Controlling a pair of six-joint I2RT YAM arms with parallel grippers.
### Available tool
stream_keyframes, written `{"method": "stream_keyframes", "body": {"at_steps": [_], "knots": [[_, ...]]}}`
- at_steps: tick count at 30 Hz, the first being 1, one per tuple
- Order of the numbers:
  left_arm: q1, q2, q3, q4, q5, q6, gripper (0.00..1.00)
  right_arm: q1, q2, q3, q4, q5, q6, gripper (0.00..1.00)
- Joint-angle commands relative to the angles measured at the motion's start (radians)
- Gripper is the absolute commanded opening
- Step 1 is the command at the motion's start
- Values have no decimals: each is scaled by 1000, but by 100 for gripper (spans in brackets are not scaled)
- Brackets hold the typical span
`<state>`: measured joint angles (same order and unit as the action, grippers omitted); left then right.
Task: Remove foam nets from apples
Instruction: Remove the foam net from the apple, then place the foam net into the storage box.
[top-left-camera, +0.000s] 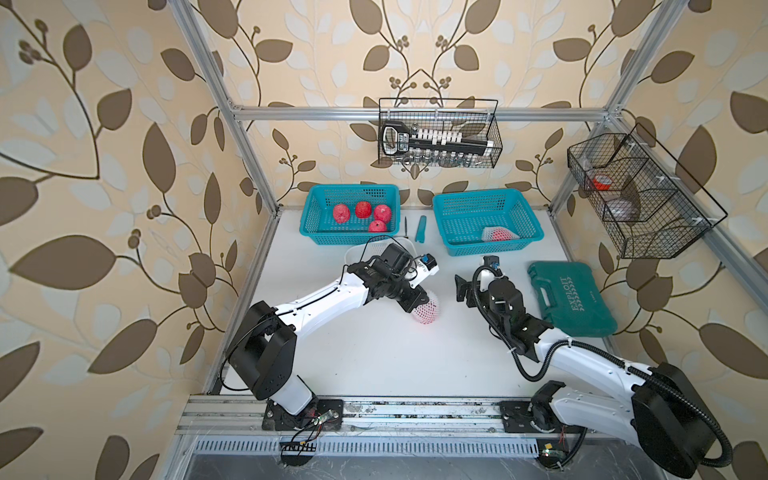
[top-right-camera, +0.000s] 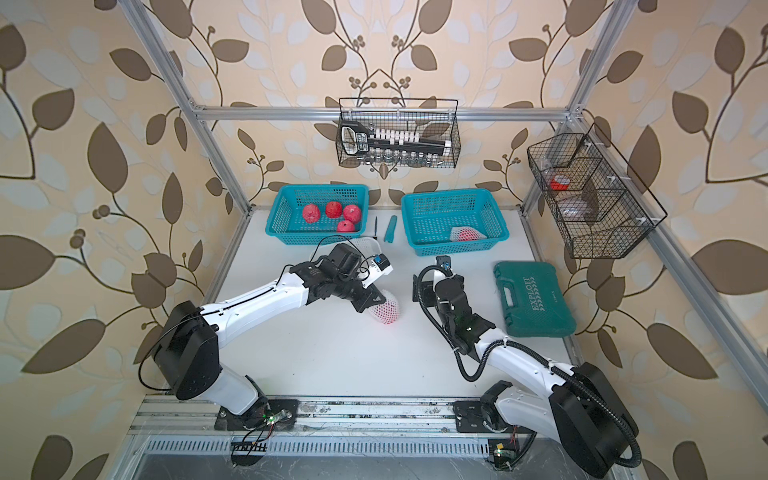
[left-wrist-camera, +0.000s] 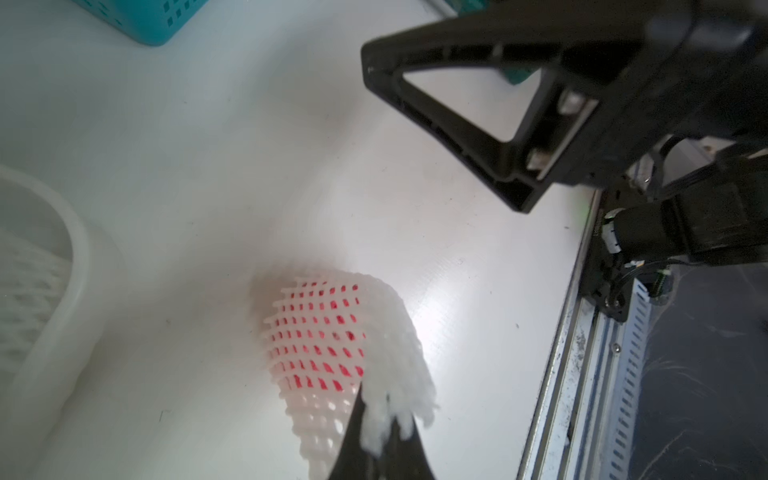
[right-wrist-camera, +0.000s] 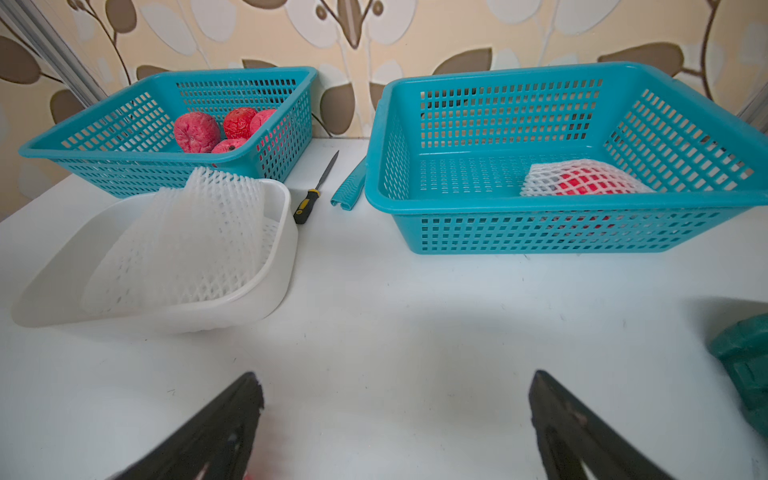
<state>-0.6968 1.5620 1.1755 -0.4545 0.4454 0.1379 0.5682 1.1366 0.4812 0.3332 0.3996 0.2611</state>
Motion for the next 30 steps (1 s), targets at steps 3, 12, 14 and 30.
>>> {"method": "stream_keyframes", "body": {"at_steps": [3, 12, 14, 30], "knots": [[-13, -28, 69, -58, -61, 64, 0, -4, 6, -10, 9, 1, 9, 99], [176, -207, 32, 173, 35, -97, 0, -4, 9, -9, 9, -3, 13, 99], [268, -246, -24, 322, 56, -214, 0, -3, 12, -9, 9, -8, 15, 100], [585, -128, -206, 743, 99, -741, 0, -2, 34, 2, 6, -22, 15, 100]]}}
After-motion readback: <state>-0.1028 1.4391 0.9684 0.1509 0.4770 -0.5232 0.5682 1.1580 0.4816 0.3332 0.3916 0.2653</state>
